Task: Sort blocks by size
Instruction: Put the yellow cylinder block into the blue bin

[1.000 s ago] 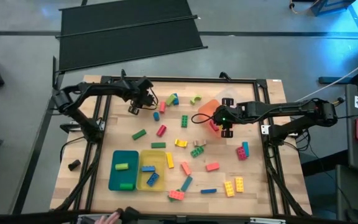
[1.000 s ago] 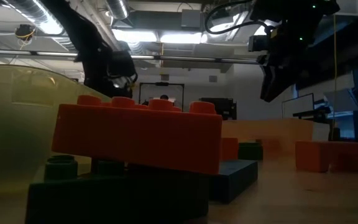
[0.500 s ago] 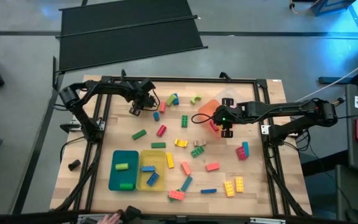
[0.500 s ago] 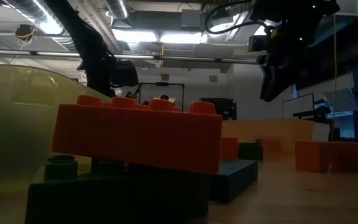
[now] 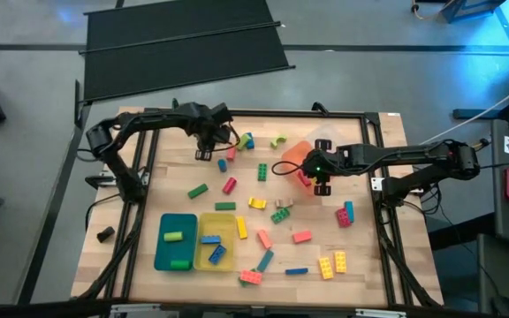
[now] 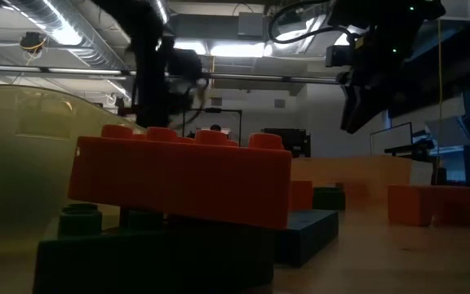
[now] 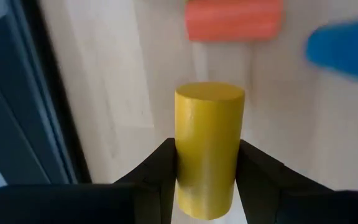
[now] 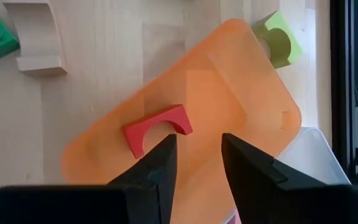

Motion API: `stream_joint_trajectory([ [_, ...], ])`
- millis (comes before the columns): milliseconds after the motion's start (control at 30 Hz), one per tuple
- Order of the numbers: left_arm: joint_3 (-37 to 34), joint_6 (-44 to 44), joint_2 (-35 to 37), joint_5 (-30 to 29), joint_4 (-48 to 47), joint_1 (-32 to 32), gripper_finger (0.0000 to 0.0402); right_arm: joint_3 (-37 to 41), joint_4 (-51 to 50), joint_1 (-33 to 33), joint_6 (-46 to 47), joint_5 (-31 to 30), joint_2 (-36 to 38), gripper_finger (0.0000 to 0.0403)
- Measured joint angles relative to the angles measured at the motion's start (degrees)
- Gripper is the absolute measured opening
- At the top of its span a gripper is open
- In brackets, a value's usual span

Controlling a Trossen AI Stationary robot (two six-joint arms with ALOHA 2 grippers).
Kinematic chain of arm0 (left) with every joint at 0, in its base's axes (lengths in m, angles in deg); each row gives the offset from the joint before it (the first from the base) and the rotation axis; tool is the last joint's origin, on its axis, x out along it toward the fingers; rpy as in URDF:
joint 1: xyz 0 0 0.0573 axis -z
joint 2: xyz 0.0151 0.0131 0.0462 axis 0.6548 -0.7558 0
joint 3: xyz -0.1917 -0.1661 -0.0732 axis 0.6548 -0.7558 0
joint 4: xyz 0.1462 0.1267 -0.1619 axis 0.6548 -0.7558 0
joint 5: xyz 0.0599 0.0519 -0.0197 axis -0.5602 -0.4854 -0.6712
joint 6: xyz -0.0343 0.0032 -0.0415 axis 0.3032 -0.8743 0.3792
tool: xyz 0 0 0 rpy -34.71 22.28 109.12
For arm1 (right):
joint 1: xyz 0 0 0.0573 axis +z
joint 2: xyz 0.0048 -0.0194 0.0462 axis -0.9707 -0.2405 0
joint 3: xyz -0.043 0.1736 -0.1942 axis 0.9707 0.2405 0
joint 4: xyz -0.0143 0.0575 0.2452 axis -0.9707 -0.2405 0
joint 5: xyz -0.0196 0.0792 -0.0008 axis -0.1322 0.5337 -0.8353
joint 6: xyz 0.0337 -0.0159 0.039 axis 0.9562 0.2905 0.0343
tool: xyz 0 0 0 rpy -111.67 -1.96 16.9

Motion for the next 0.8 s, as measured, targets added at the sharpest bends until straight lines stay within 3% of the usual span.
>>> stream_joint_trajectory([
  [167,7.1,13.3,2.2,2.1,-14.7,6.9,0.0118,0.0,0.4,0.0,0.0,0.6,0.0,0.0129],
  [400,8.9,42.9,4.9,16.6,-27.0,20.8,0.0118,0.0,2.4,0.0,0.0,0.6,0.0,0.0129],
  [567,8.9,57.1,5.1,21.0,-28.1,33.8,0.0118,0.0,2.9,0.0,0.0,0.6,0.0,0.0129],
  [800,8.9,70.5,5.1,21.2,-25.4,49.3,0.0118,0.0,2.9,0.0,0.0,0.6,0.0,0.0129],
])
